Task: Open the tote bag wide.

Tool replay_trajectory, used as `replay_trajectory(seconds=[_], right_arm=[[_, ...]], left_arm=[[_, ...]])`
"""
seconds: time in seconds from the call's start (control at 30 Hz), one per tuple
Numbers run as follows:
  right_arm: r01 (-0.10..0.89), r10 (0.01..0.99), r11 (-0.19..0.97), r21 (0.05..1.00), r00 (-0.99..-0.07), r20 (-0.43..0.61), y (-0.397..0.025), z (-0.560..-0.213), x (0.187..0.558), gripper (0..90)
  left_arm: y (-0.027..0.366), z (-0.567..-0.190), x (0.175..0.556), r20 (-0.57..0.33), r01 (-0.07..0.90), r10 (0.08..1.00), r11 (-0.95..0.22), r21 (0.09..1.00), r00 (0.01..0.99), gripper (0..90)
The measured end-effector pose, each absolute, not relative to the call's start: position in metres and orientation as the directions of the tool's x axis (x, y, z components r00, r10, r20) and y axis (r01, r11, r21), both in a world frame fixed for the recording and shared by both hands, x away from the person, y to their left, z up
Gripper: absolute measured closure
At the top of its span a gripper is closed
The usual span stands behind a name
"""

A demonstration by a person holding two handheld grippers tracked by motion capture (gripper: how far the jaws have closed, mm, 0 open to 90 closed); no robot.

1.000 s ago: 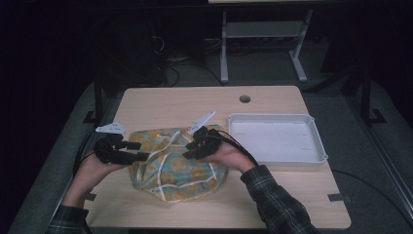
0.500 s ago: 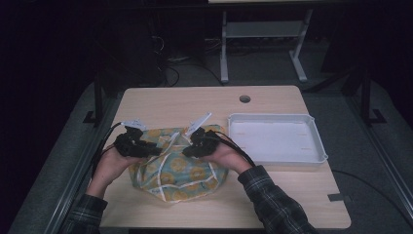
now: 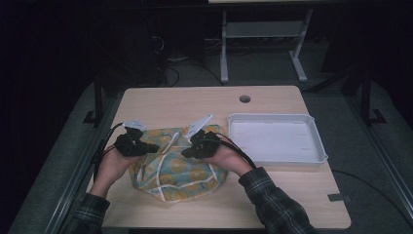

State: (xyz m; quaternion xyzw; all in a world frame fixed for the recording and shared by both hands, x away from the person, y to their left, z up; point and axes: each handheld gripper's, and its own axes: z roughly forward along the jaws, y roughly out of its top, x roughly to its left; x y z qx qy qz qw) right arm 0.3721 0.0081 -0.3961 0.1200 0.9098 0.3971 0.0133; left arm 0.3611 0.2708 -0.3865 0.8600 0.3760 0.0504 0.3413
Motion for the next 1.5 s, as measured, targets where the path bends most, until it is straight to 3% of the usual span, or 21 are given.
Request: replay_trajectory(seconds=[0.33,0.63,1.5], right_arm=[[0.177,0.184,0.648,0.741,-0.98,0.073,-0.001,-0.387,0.356,90.0],[0.161,0.153,0.649,0.743,-0.985,0.08,-0.011,-0.386,0.334,90.0],[0.118,0.077,0.74,0.663,-0.993,0.091,-0.022,-0.416,0.274,90.0]], left_arm=[[0.273,-0.388,0.362,-0.151,0.608,0.679,-0.508,0.61,0.719,89.6],[0.282,-0.391,0.36,-0.188,0.62,0.686,-0.461,0.635,0.702,89.6],[0.284,-0.395,0.358,-0.181,0.617,0.682,-0.474,0.629,0.708,89.6]])
